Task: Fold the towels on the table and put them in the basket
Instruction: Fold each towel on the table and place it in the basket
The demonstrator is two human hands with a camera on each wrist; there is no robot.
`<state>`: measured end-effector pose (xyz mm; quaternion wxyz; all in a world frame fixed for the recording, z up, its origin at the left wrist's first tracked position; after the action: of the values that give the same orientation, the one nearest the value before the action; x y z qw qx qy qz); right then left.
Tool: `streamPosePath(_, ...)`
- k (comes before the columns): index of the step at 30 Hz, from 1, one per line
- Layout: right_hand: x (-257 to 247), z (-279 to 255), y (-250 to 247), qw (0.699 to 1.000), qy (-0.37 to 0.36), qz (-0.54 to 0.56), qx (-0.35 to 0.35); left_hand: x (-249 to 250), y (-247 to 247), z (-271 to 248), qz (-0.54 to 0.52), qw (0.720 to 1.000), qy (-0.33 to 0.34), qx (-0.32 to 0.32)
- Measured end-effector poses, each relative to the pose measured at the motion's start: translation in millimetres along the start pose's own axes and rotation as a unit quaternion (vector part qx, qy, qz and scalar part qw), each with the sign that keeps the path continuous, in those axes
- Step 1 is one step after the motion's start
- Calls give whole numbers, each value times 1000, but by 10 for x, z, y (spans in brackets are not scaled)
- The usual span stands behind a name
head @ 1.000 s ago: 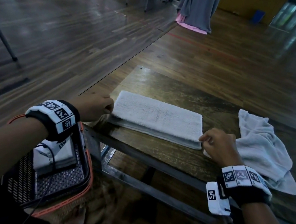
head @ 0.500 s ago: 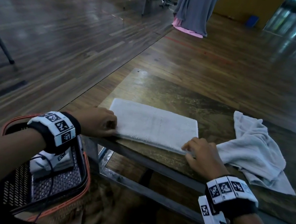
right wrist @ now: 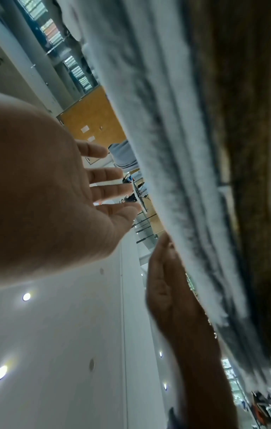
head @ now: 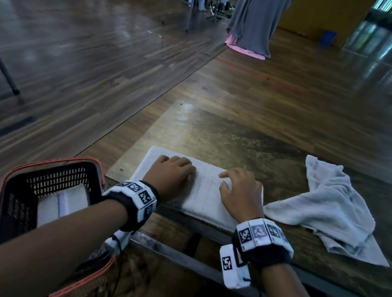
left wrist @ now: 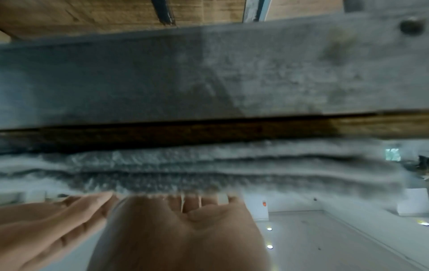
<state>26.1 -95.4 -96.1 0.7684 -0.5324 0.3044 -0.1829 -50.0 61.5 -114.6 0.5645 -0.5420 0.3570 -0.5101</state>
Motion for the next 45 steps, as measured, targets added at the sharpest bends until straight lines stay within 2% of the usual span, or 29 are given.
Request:
streamPosePath(3, -53, 99, 197, 999, -1, 3, -35, 13, 144, 71, 0, 999, -9, -35)
streamPosePath(6, -23, 74, 365, 995, -3, 2, -98, -19, 240, 64, -4, 999, 2, -41)
streamPosePath(9, 56, -33, 475, 985, -16, -41, -169, -112, 330, 37, 16, 995, -3, -93)
streamPosePath(11, 127, -116, 496, 980, -5, -56, -192, -178, 361, 16, 34, 991, -10, -127)
streamPosePath(13, 186, -175, 485, 979, 11, -60, -195, -215, 356, 2, 44, 989, -12, -141)
streamPosePath(15, 209, -210, 469, 979, 14, -65, -193, -200, 321, -17, 40, 991, 5, -127)
streamPosePath(18, 221, -212, 436, 983, 5, -47, -180, -80, 213, -51, 9, 997, 74, -32)
streamPosePath(20, 215, -161, 353, 992, -5, 8, -128, -32, 135, -32, -48, 996, 75, 13)
streamPosePath(21, 207, -125, 293, 995, -9, 54, -80, -24, 107, 0, -78, 995, 59, 21)
streamPosePath(23, 185, -47, 183, 990, -6, 142, 20, -2, 76, 91, -118, 993, 25, 17)
streamPosePath(25, 153, 13, 174, 985, 13, 165, 45, 19, 84, 173, -132, 991, -1, 5)
streamPosePath(28, 126, 49, 300, 993, 31, 111, 2, 9, 163, 209, -136, 990, -18, -16)
streamPosePath(31, 124, 37, 351, 997, 19, 72, -11, -49, 241, 171, -132, 990, 4, -46)
streamPosePath(36, 178, -78, 443, 994, -12, 22, -102, -180, 394, 78, -41, 980, 9, -197)
streamPosePath(40, 317, -213, 476, 986, -3, -30, -165, -246, 383, 31, 10, 977, 19, -210)
streamPosePath(43, 470, -343, 422, 984, 17, -52, -172, -350, 362, -84, 62, 982, 43, -174)
streamPosePath(45, 569, -426, 370, 983, 33, -53, -174, -453, 340, -171, 77, 984, 35, -158)
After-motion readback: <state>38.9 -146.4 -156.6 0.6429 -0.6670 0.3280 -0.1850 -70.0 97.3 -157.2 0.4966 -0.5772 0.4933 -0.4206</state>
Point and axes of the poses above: each hand's wrist, its own z-axis towards the middle knuckle, its own y-axis out of the palm, x = y × z, the point moved 5 cm from there along z, towards the middle knuckle, and after that the axes turned 10 degrees about -y, right-handed, at the moved point
